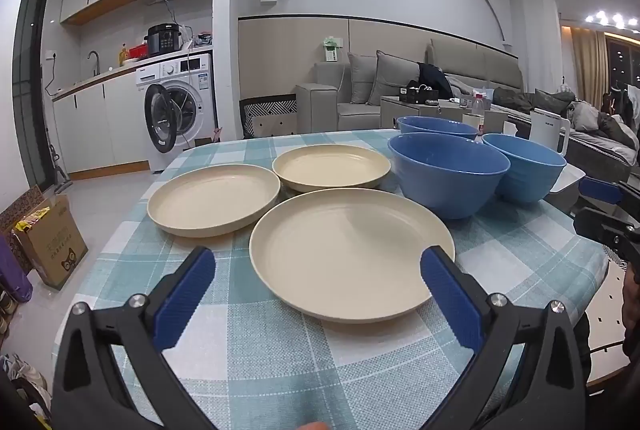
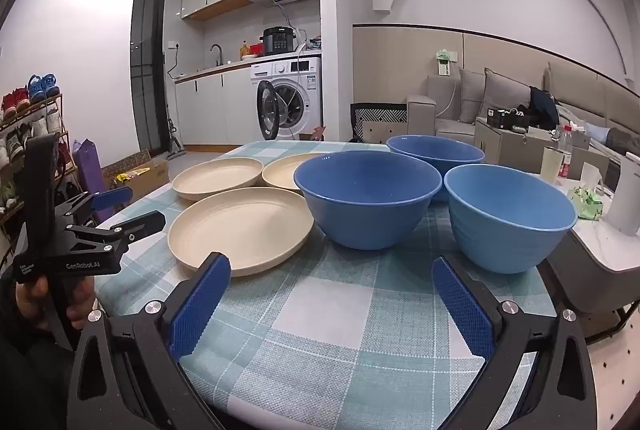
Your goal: Organize plates and bowls
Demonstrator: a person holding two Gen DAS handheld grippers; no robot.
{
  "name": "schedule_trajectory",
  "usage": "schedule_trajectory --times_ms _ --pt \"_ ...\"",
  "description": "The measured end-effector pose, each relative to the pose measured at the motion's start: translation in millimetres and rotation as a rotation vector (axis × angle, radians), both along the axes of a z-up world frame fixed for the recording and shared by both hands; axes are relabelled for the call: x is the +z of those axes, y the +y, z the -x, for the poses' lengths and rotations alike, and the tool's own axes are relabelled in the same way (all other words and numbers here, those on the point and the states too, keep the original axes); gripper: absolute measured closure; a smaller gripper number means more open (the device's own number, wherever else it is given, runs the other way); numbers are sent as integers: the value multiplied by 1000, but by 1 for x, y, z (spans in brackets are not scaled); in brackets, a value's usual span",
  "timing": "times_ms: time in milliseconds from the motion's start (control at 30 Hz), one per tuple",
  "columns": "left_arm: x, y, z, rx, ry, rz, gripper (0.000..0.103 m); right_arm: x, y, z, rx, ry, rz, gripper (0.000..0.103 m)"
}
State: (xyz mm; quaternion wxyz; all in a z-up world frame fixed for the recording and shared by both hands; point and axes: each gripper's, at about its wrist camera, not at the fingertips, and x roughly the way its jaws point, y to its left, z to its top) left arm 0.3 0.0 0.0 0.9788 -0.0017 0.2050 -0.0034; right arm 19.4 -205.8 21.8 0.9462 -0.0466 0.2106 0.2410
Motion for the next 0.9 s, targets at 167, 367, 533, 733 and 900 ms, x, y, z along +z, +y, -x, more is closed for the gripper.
schedule_trajectory --times_ms 167,367,533,733,900 --pt "0 0 -4 0 6 2 0 0 0 0 3 12 7 0" --pt "-2 10 -5 16 20 30 0 3 -1 6 12 -3 10 0" --pt "0 9 -1 12 0 30 0 -2 3 7 11 -5 13 0" --pt "0 8 -1 11 -2 21 0 0 0 1 9 8 10 0" --pt "0 7 -1 11 -3 19 0 -2 1 0 8 12 7 0"
